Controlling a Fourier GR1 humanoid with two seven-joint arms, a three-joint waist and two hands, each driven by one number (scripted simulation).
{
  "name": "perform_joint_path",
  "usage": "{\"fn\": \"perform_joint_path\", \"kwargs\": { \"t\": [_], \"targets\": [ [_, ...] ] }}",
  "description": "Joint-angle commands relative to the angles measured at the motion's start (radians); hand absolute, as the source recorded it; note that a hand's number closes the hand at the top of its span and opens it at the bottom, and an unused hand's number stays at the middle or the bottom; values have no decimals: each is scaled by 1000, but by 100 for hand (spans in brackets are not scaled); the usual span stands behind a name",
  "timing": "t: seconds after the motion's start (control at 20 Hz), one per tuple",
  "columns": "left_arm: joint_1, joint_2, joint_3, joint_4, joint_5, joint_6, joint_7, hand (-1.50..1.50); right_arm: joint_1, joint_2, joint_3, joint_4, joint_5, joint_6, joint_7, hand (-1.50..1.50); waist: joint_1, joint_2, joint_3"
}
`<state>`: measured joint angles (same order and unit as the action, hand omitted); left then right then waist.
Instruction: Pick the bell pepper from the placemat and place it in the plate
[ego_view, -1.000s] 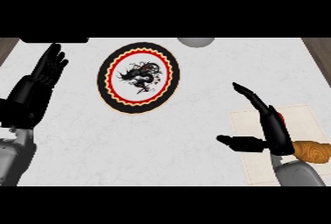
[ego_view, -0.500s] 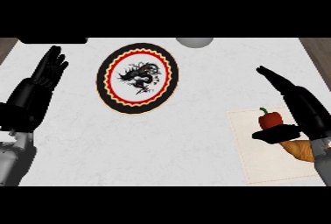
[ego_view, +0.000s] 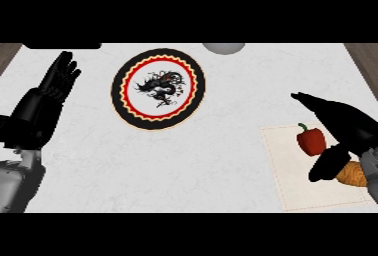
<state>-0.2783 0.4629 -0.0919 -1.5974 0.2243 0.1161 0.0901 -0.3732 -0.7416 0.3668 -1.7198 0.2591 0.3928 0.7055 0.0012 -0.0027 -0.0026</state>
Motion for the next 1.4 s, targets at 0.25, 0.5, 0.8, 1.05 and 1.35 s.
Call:
{"fn": "perform_joint_path", "kwargs": {
  "t": [0.25,0.5,0.8,1.05,1.35],
  "targets": [
    [-32,-16,88,93,-11,-87,-55,0,-19,109,-2,39,127,103,109,-150,-3,3,2],
    [-47,-19,90,28,-14,-87,32,0,-39,112,-16,204,216,122,59,-150,1,3,3],
    [2,-73,92,35,-73,-100,-24,0,8,162,-60,255,303,113,-5,-150,0,3,3],
    [-3,-66,113,-11,-76,-122,26,0,23,154,-82,408,365,84,-171,-150,5,4,3],
    [55,-119,127,-15,-106,-136,-25,0,13,174,-126,485,436,112,-233,-150,4,3,3]
  ]
}}
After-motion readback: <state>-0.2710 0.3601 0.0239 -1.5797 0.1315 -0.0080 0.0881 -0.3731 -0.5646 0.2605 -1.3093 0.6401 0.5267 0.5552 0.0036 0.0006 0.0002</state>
